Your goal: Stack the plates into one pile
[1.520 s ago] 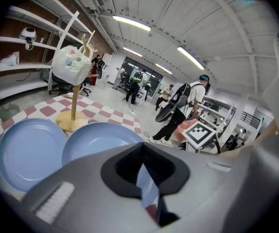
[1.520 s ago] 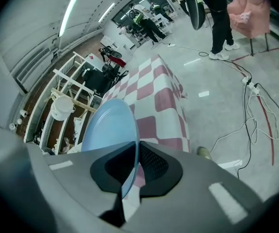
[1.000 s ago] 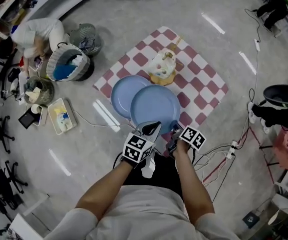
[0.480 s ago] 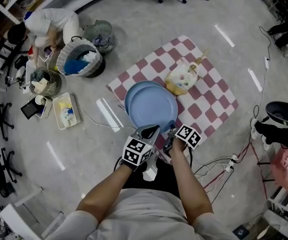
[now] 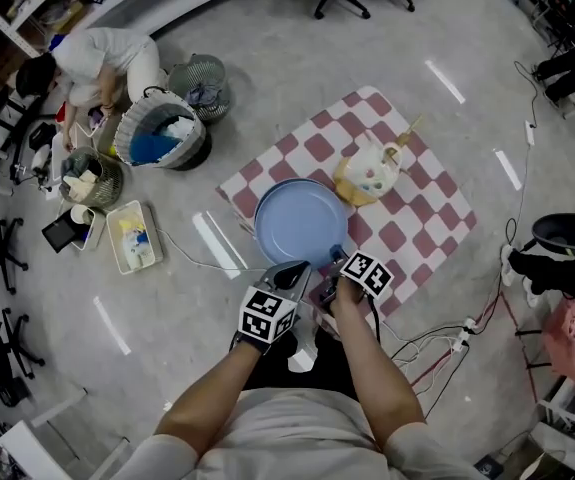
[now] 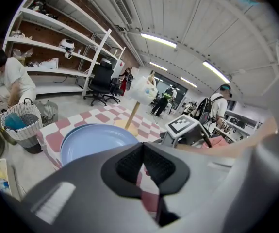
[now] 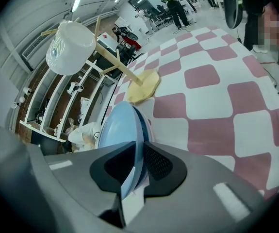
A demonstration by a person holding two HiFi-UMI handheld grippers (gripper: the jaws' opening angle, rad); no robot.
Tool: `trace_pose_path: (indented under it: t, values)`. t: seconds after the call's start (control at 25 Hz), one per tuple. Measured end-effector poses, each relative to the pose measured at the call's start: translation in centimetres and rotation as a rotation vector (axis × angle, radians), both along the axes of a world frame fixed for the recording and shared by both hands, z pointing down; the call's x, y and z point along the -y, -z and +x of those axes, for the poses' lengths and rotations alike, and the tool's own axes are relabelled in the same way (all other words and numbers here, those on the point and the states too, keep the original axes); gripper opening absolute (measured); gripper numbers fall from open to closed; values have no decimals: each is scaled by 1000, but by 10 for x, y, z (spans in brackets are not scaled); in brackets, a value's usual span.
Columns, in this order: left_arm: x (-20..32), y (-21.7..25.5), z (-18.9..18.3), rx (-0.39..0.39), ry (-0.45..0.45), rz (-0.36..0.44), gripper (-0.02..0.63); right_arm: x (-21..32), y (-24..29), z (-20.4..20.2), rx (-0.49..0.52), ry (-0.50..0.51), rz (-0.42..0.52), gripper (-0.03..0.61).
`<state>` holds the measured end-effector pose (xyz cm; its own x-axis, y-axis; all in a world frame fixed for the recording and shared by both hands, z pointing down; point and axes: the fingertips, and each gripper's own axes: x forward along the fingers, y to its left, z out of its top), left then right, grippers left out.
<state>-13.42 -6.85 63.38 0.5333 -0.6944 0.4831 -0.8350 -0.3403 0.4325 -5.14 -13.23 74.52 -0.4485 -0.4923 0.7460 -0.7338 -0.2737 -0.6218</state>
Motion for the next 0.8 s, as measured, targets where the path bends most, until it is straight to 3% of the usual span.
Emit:
trace_pose_path:
  t: [0.24,0.32,0.48,0.8]
  values:
    - [1,0,-9,-3,12,-1,6,4,-6,-7,-138,125,5,42]
    - [1,0,-9,-4,13,-1,6,2,-8,-7,-190,178,11,80]
    - [1,-1,-5,-8,8,-4,6,3,-4,-1,-270,241,67,81]
    - [7,20,27,-33,-56,2,6,-4,57,26,-277,249,206,73]
